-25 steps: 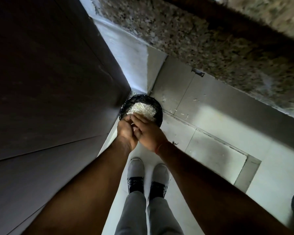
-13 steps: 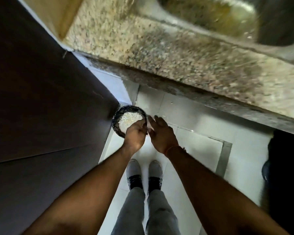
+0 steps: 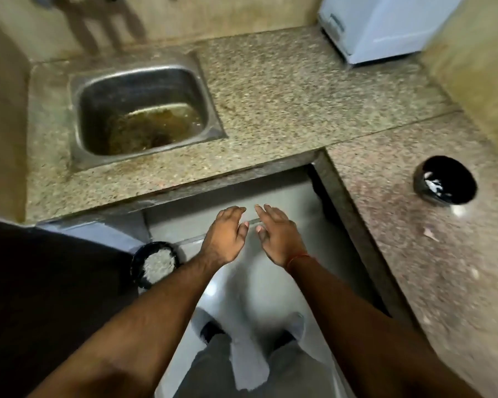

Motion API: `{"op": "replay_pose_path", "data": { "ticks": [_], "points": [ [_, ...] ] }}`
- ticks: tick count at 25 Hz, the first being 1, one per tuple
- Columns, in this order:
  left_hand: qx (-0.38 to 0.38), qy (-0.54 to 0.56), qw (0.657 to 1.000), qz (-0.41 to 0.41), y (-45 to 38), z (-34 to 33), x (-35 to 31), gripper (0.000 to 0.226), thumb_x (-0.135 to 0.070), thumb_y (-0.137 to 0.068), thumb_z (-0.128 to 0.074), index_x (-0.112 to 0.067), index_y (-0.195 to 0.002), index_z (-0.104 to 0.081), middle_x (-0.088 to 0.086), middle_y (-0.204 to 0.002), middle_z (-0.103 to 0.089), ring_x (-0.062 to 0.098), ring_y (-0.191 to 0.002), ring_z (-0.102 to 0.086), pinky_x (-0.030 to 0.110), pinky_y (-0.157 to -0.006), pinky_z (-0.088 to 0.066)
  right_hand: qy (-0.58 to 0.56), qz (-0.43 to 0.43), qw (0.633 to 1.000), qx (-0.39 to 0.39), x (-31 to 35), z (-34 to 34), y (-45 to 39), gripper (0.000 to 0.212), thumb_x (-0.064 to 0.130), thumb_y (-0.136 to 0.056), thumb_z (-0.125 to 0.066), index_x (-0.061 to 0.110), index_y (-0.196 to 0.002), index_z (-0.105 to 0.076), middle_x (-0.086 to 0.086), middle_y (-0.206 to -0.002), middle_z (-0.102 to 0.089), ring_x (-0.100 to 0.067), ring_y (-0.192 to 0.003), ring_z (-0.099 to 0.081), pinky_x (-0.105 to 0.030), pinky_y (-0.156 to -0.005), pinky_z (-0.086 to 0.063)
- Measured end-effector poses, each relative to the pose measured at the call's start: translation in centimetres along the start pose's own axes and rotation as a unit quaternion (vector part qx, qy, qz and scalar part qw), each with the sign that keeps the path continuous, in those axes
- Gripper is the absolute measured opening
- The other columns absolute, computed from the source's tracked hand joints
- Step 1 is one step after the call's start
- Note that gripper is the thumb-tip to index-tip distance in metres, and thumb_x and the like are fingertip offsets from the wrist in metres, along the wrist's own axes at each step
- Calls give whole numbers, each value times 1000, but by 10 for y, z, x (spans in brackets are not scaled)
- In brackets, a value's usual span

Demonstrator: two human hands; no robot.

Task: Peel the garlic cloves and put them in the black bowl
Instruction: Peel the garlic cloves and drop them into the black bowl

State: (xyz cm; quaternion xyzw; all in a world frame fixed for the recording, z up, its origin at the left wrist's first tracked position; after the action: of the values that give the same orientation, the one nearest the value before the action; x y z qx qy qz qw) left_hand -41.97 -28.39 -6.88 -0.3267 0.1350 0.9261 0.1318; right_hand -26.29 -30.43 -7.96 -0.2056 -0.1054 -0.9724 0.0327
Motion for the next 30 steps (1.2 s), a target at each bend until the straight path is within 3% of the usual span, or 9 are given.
{"op": "replay_pose_path", "data": {
  "ticks": [8,13,15,17,20,22,24,27,30],
  "points": [
    [84,-29,986,-138,-8,-130,-233,42,-29,-103,-53,-11,-141,-56,10,-143,-57,29,-134,-48,36,-113,-36,-16,-149,985,-87,-201,114,153,57,28,-104,-46,25,-159,-33,-8,-163,-36,-29,-150,-31,-38,-122,-27],
    [189,-83,946,-249,-9,-234,-341,34,-23,-84,-52,-13,-111,-70,10,-109,-69,33,-104,-62,37,-91,-50,-54,-235,966,-90,-312,139,236,65,19,-95,-50,23,-159,-36,-10,-161,-39,-31,-149,-35,-39,-121,-32],
    [219,-115,932,-264,-22,-273,-361,45,-33,-75,-50,-13,-110,-70,11,-107,-69,34,-104,-62,37,-91,-51,-54,-266,958,-99,-349,149,256,68,16,-92,-55,21,-157,-39,-11,-161,-40,-29,-148,-35,-35,-123,-30],
    [244,-150,923,-256,-33,-298,-371,69,-43,-68,-50,-18,-131,-62,9,-126,-65,31,-121,-57,37,-103,-47,-49,-288,951,-102,-374,159,267,69,14,-89,-59,18,-156,-42,-11,-160,-41,-29,-149,-34,-31,-122,-26],
    [253,-233,908,-241,-35,-307,-403,93,-32,-76,-56,-14,-160,-23,16,-161,-32,39,-150,-26,47,-119,-34,-22,-310,945,-104,-403,169,268,66,2,-87,-54,13,-152,-46,-10,-159,-40,-29,-150,-28,-31,-121,-27],
    [253,-257,903,-232,-42,-315,-417,99,-14,-80,-64,-12,-162,-8,15,-169,-8,39,-155,-6,57,-122,-26,-18,-317,944,-94,-417,170,263,69,-8,-84,-50,11,-150,-46,-12,-159,-38,-32,-150,-28,-34,-120,-31],
    [243,-280,899,-231,-53,-322,-420,103,-9,-81,-67,-13,-161,-4,15,-170,5,40,-156,2,61,-121,-20,-11,-317,944,-89,-425,172,254,66,-13,-83,-44,9,-145,-51,-14,-154,-43,-34,-145,-36,-37,-117,-36],
    [253,-289,896,-223,-74,-332,-413,102,-12,-86,-68,-16,-161,1,16,-169,10,43,-155,6,61,-121,-15,-1,-329,942,-73,-434,169,242,43,-9,-92,-42,5,-128,-62,-15,-131,-58,-31,-123,-55,-39,-106,-49],
    [271,-291,891,-218,-89,-335,-403,103,-24,-86,-72,-15,-161,-2,14,-169,6,42,-154,3,62,-121,-18,-6,-348,933,-89,-437,164,237,27,-4,-97,-46,3,-111,-67,-13,-118,-61,-28,-107,-62,-39,-98,-55]
  ]
}}
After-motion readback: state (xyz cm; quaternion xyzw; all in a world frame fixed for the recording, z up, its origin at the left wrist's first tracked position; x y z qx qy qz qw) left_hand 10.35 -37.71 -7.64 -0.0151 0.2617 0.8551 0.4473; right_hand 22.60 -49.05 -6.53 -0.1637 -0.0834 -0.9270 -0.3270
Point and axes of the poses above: each hand's wrist, its own y-axis away from the middle knuckle, its own z-axis out of the back of the hand, x = y × z, the point moved 5 cm from there along -y, towards the middle knuckle
